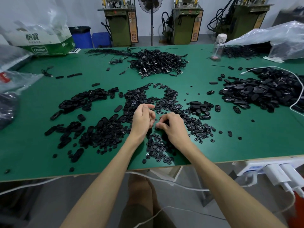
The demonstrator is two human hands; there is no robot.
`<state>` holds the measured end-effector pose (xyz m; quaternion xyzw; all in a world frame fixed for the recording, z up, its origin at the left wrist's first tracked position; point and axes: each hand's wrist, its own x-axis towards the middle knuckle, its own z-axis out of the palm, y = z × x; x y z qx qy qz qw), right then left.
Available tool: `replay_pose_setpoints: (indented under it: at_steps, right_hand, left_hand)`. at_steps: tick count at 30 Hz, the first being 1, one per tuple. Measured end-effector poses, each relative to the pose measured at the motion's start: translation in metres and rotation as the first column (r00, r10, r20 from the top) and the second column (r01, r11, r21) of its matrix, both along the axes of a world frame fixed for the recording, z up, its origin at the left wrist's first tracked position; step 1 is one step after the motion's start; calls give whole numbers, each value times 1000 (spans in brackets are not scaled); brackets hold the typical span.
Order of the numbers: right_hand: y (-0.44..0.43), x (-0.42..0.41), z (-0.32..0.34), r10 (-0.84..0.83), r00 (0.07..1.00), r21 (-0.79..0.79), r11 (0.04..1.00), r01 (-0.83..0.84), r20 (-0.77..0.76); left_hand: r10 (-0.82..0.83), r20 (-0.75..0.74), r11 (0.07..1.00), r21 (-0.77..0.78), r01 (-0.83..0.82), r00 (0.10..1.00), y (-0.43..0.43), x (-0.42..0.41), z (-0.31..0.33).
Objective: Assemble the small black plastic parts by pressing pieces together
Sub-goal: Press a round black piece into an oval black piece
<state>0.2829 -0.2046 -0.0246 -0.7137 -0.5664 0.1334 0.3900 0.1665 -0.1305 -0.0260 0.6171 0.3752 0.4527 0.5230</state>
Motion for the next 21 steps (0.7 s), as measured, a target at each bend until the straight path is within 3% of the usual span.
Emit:
replay_pose_setpoints:
  at_steps: [5,13,21]
  right_hand:
    - [-7,0,2,-75,989,157,983,94,-124]
    - [-9,3,-1,-45,981,207,975,84,-190]
    - [-12,4,2,-26,972,199,977,74,-233]
  left_hand:
    - [-34,83,997,-60,39,996,1,-6,2]
    - [-63,-39,984,162,68,997,-1,-7,-1]
    - [-68,-37,996,64,70,997,-1,-4,-3]
